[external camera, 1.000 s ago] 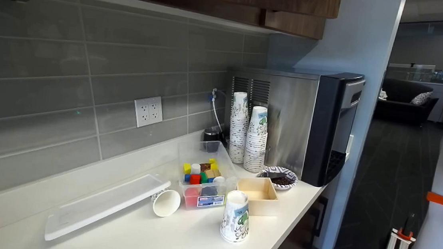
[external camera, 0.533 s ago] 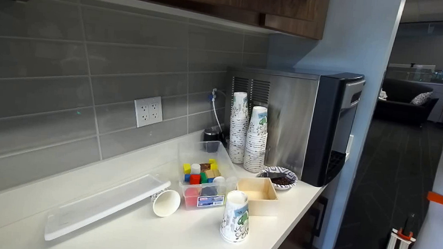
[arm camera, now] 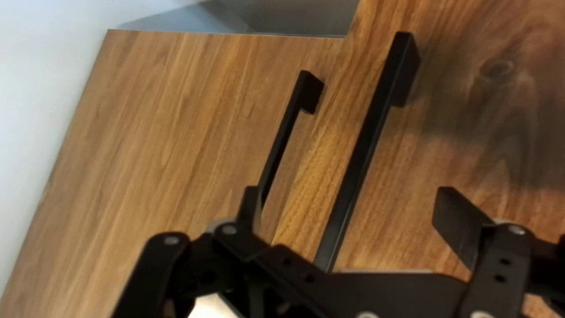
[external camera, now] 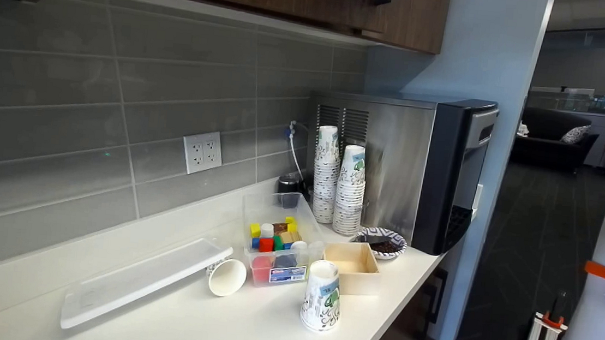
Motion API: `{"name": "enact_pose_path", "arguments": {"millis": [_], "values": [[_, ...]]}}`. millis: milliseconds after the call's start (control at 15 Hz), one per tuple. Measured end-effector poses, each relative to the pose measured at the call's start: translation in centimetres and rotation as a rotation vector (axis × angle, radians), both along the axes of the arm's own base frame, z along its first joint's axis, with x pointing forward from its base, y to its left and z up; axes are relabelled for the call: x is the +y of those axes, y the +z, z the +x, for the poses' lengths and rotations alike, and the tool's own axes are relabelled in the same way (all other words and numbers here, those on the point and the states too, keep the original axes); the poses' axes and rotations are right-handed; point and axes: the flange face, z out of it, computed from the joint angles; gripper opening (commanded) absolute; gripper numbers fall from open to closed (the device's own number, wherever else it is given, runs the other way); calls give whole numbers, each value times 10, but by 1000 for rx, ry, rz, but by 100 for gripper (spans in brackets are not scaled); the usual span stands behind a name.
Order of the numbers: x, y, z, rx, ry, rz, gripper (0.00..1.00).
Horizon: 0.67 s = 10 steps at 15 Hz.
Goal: Open the left upper cabinet door then close it again.
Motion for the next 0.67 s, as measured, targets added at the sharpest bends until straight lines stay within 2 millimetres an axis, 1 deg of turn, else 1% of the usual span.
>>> {"name": "enact_pose_path", "arguments": {"millis": [267, 400, 533, 667], "values": [[4, 1, 28, -7, 87, 26, 100], [6, -1, 39, 7, 101, 36, 100], [9, -4, 46, 27, 85, 52, 100], [15, -7, 45, 56, 50, 63, 100]]}}
